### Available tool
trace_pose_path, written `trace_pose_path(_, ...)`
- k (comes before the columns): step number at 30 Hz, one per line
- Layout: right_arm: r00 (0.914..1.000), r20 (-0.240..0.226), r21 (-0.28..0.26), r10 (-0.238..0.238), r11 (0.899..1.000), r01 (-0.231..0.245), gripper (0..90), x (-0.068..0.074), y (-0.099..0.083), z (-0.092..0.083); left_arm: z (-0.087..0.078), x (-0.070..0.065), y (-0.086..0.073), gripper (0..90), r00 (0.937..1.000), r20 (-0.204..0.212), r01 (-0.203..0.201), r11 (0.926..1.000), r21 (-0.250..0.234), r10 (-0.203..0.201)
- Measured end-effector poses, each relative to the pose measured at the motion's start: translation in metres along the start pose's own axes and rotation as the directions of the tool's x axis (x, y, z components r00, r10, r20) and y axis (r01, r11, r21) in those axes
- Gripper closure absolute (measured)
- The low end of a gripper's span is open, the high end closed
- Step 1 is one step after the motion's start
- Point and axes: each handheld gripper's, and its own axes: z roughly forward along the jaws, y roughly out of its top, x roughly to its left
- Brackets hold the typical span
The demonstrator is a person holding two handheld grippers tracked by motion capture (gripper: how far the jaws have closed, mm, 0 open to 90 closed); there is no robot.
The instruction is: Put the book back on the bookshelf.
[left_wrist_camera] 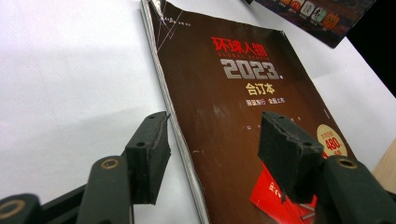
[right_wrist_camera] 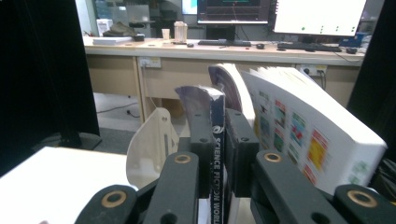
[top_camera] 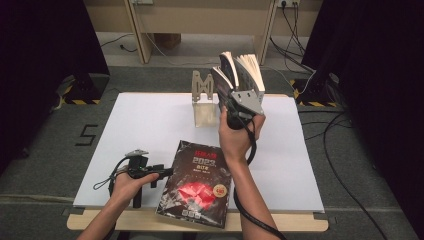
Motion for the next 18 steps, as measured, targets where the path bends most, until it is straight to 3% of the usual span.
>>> trace_pose_path(7,1.0,-0.01,0.03,0.0,1.0,0.0,82.3,-0.005,-0.007,-0.015,0.0,-0.001,0.0,42.0,1.0,0.001,0.001,1.0,-0.004,-0.001)
trace_pose_path(18,0.9997,-0.019,0.13,0.015,0.991,-0.012,79.0,-0.013,-0.008,-0.009,0.001,-0.002,0.001,42.0,1.0,0.007,0.001,1.0,-0.003,-0.001)
